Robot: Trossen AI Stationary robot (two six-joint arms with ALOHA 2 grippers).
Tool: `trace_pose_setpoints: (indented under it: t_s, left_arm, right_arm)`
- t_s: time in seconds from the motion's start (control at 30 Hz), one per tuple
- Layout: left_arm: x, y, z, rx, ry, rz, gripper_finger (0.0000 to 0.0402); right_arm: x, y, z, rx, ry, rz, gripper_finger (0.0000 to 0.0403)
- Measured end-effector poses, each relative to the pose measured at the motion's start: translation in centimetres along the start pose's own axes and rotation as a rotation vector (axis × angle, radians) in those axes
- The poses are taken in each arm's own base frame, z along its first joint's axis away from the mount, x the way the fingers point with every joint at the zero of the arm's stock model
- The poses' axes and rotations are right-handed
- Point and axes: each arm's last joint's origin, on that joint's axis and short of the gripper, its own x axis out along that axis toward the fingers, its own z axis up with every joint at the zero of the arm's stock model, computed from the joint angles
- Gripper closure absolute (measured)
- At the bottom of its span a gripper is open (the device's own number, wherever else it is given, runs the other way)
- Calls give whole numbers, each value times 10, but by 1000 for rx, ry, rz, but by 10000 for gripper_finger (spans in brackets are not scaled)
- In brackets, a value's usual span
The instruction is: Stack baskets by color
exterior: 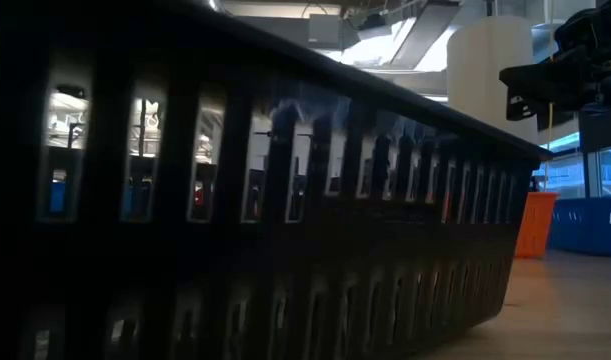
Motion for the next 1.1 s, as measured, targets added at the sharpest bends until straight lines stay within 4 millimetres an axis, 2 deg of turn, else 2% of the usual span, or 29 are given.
trace_pose_setpoints:
  t_s: [0.87,0.97,1.1]
  left_arm:
    - [0,0,1,-17,-15,-2,399]
    - [-1,4,11,-70,-60,67,399]
    - [-7,17,44,-203,-139,145,399]
  right_arm:
    - [0,0,0,0,0,0,391]
    - [0,0,0,0,0,0,391]
    - [0,0,0,0,0,0,391]
